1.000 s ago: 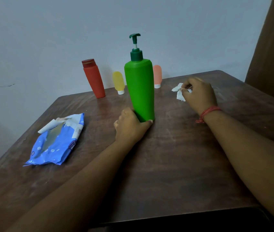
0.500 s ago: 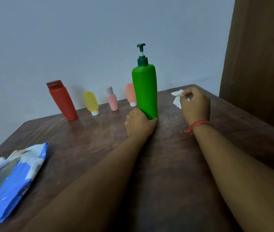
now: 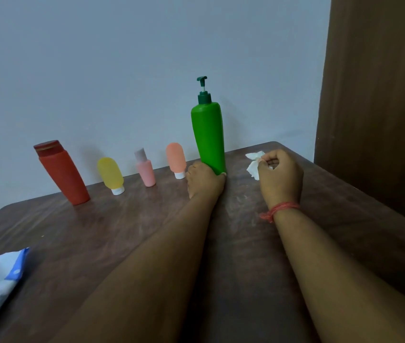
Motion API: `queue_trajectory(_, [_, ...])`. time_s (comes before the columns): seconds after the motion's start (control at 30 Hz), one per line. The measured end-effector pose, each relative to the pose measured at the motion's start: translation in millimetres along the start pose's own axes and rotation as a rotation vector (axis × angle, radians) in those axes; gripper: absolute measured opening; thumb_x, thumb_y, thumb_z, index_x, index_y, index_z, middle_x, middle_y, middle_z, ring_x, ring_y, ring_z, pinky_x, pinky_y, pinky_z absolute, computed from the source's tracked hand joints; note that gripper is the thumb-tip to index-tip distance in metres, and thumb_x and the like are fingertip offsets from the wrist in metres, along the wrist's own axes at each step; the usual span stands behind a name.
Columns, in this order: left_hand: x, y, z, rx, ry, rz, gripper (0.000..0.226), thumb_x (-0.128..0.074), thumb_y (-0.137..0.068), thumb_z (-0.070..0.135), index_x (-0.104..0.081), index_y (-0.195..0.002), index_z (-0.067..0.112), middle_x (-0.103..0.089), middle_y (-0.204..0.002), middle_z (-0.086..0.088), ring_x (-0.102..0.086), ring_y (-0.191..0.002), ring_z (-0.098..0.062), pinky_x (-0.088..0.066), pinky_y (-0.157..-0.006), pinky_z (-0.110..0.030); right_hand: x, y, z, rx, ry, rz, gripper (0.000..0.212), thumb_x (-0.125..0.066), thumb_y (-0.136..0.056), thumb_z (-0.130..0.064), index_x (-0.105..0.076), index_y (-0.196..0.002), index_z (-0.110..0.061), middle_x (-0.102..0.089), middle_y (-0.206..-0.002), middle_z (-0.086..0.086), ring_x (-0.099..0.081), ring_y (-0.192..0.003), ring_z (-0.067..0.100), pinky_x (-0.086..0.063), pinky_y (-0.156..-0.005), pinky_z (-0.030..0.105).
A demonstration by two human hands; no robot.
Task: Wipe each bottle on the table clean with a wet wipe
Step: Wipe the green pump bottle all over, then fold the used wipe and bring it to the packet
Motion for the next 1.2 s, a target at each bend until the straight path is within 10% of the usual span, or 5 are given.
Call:
queue_trajectory(1.0, [-9.1, -31.1, -1.5, 0.042, 0.000, -0.026, 0.081, -0.074, -0.078, 0.060, -0.048, -0.127, 0.001, -0.054, -0.125, -0.017, -0.053, -0.118, -0.033, -0.047, -0.101, -0.043, -18.0, 3.7, -5.2, 0.051, 0.030, -0.082, 0.015, -0.066, -0.088, -0.011, -0.063, -0.078, -0.022, -0.067, -0.087, -0.003, -0.062, -0.084, 0.013, -0.047, -0.064, 0.022])
queue_trajectory(1.2, [9.8, 6.0, -15.6, 0.031, 0.318, -0.250, 0.039, -0.069, -0.091, 0.044, -0.056, -0.098, 0.007, -0.051, -0.074, -0.005, -0.050, -0.066, -0.018, -0.038, -0.055, -0.031, -20.9, 9.6, -14.1, 0.080, 0.057, -0.133, 0.011, -0.066, -0.088, -0.012, -0.064, -0.081, -0.020, -0.069, -0.089, 0.000, -0.064, -0.085, 0.017, -0.047, -0.068, 0.023])
Point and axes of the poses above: each hand's wrist, its own y-axis away from the middle knuckle, its own x-axis out of the back of the hand, z = x × y, the point moved 9 cm from there along -y, towards the middle knuckle
